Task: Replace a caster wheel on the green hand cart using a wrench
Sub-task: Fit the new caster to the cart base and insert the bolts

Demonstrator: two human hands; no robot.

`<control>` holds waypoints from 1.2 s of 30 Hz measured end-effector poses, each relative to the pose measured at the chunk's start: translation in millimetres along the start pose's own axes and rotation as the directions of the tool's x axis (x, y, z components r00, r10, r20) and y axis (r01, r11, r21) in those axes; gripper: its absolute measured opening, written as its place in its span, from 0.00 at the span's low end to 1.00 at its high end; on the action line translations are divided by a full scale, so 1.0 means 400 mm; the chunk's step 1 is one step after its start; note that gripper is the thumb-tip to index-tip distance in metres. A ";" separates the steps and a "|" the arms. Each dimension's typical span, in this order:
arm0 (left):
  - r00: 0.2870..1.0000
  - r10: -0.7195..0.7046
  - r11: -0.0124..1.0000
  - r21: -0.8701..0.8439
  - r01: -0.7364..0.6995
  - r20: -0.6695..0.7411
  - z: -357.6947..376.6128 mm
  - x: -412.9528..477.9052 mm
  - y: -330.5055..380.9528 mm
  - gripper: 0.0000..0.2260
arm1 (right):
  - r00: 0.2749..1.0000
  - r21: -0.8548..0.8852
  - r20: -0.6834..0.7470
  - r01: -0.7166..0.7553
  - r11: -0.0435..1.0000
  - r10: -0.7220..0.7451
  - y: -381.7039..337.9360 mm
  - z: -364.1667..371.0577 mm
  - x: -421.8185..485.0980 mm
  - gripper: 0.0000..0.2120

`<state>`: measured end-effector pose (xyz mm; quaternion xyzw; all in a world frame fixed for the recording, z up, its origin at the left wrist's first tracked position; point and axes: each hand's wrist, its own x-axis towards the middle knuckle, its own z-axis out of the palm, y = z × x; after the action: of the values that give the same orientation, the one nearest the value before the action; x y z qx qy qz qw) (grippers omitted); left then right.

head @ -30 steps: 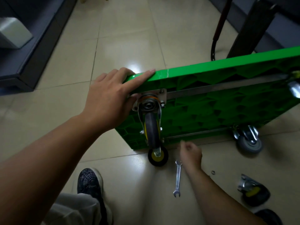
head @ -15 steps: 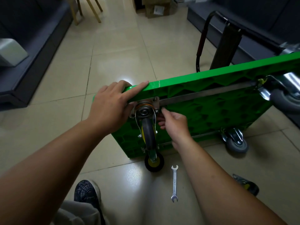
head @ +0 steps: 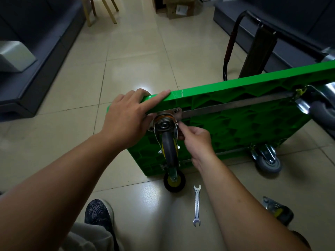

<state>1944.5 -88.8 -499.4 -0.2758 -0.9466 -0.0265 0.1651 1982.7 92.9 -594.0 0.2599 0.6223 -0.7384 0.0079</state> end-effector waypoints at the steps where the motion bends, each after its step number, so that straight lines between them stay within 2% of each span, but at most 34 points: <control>1: 1.000 0.001 1.000 0.000 -0.001 0.001 0.000 -0.001 0.001 0.32 | 1.000 -0.001 -0.024 0.012 1.000 -0.012 -0.001 -0.001 0.001 0.10; 5: 1.000 0.000 1.000 -0.001 0.000 -0.003 0.000 -0.004 0.001 0.32 | 0.997 -0.007 -0.038 0.065 0.998 -0.065 -0.006 -0.009 0.010 0.07; 11: 1.000 0.000 1.000 -0.003 0.000 -0.008 0.001 -0.001 0.001 0.32 | 0.992 0.047 -0.095 0.083 0.995 -0.078 0.003 -0.001 0.017 0.10; 17: 1.000 -0.007 1.000 0.005 0.007 0.001 0.002 0.000 -0.002 0.33 | 0.994 0.314 -0.086 -0.041 0.949 0.072 0.031 0.004 0.014 0.05; 20: 1.000 -0.005 1.000 -0.003 0.005 0.005 0.003 0.000 -0.002 0.33 | 0.991 0.353 -0.074 -0.079 0.932 0.112 0.033 0.000 0.013 0.06; 23: 1.000 0.002 1.000 0.000 -0.002 0.000 0.003 0.001 -0.002 0.33 | 0.986 0.298 -0.025 -0.148 0.943 0.163 0.029 -0.006 0.018 0.11; 26: 1.000 0.001 1.000 -0.001 -0.001 -0.003 0.003 0.000 -0.002 0.33 | 0.974 0.179 0.045 -0.227 0.957 0.223 0.021 -0.006 0.018 0.20; 28: 1.000 -0.001 1.000 -0.001 0.001 -0.004 0.004 0.000 -0.002 0.32 | 0.972 0.113 0.079 -0.230 0.967 0.222 0.017 -0.008 0.017 0.20; 31: 1.000 0.001 1.000 -0.005 -0.001 -0.004 0.003 0.001 -0.001 0.32 | 0.986 0.041 0.065 -0.159 0.986 0.156 0.008 -0.014 0.018 0.13; 36: 1.000 0.002 1.000 -0.005 -0.002 -0.008 -0.001 0.001 -0.002 0.32 | 0.999 0.002 -0.050 0.010 1.000 -0.010 0.010 -0.008 0.020 0.10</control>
<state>1944.1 -89.3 -498.8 -0.2772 -0.9455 -0.0297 0.1682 1978.6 97.6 -601.0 0.2748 0.6228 -0.7324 -0.0117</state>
